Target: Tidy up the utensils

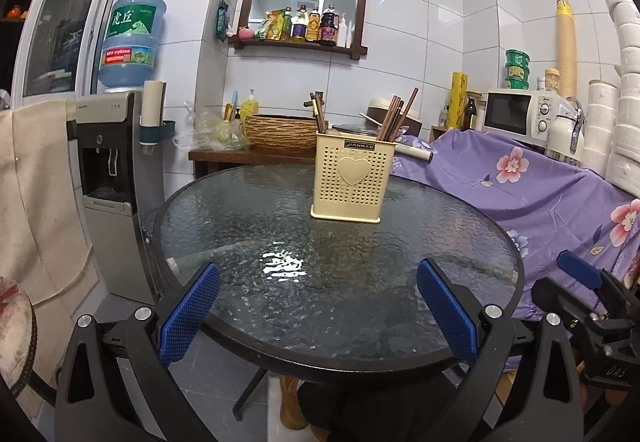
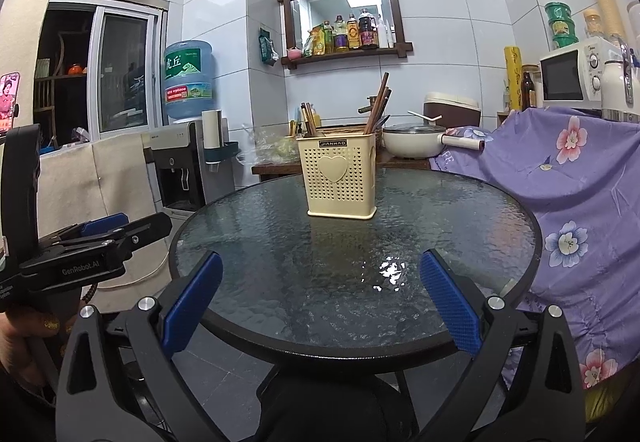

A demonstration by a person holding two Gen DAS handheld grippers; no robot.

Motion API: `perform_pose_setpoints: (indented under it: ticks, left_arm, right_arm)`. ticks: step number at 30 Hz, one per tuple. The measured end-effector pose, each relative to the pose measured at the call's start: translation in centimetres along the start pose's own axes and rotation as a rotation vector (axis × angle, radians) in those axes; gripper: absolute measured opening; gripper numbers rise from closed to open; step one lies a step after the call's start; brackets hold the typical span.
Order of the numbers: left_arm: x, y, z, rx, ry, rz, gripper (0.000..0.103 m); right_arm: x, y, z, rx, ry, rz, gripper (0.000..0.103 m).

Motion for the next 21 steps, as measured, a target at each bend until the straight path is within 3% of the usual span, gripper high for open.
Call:
perform_pose_setpoints:
  ticks: [21]
  left_arm:
    - [-0.05,0.06,-0.10,0.019,-0.009,0.001,0.097]
  right_arm:
    - [0.50,0.09,0.01,-0.002,0.002,0.019,0.097]
Point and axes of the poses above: each gripper's, at about its wrist camera, not at the fingertips, and z roughly against the way its jaws point, x to its left, y to its underside, the point moved 5 cm from there along -z, roughly the way its jaws point, and after that the axes turned 2 degrees about -z, right-handed, at the moved point
